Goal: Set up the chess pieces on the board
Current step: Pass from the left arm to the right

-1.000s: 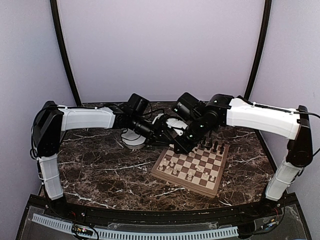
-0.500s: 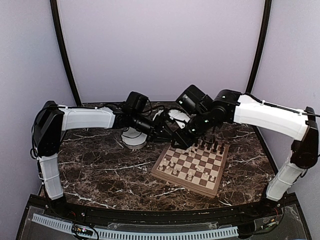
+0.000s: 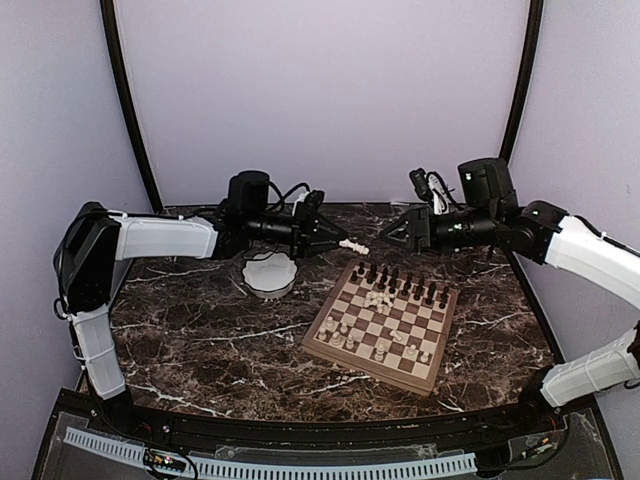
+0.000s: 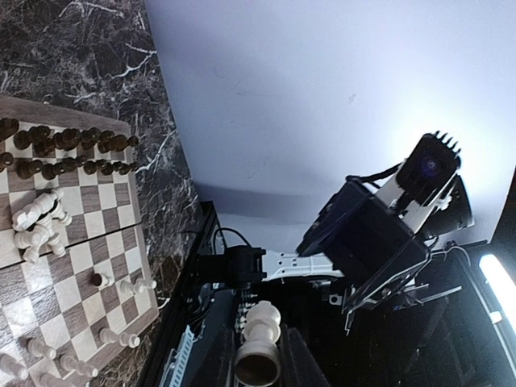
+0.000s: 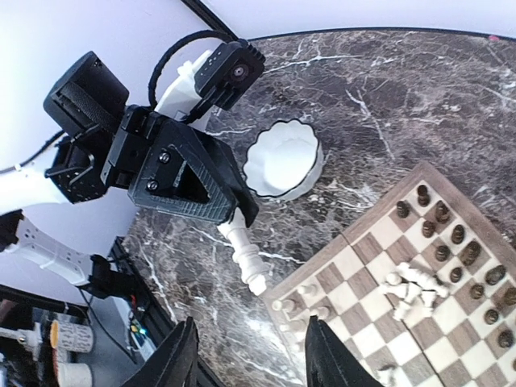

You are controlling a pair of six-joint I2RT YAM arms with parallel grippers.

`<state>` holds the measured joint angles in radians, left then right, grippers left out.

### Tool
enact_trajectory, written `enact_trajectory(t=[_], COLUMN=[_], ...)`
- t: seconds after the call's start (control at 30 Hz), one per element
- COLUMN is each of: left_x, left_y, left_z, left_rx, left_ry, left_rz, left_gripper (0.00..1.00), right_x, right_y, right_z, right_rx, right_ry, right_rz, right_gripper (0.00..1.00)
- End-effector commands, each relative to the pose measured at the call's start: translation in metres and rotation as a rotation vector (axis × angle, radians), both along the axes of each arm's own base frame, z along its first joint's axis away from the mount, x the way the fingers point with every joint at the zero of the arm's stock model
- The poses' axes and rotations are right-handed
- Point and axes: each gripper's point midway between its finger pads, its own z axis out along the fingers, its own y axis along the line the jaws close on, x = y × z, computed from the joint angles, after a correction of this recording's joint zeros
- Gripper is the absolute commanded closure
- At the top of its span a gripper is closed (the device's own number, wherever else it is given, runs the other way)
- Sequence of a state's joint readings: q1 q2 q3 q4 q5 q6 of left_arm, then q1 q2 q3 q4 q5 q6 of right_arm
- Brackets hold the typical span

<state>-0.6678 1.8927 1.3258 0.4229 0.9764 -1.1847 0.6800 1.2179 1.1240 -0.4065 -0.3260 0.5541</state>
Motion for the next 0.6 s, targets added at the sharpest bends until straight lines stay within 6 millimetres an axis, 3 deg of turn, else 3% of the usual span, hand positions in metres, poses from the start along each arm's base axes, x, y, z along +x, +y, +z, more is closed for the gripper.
enact_trajectory(t=[0.0, 0.37, 0.57], left_x=[0.000, 0.001, -0.001], left_y=[0.001, 0.002, 0.003], left_z=[0.037, 0.041, 0.041], left_rx=[-0.127, -0.157, -0.173], left_ry=[-0.017, 0.011, 0.023], left_rz=[0.027, 0.042, 0.046], left_gripper=[0.98, 0.97, 0.97], right_x=[0.002, 0.019, 0.019], right_y=[0.027, 0.049, 0.050], right_z=[0.028, 0.019, 0.016], right_rx=[0.196, 0.246, 0.268], right_ry=[-0.001, 0.083, 0.098], right_rz=[0.058, 0.065, 0.061], right_gripper=[0.52, 0.51, 0.60])
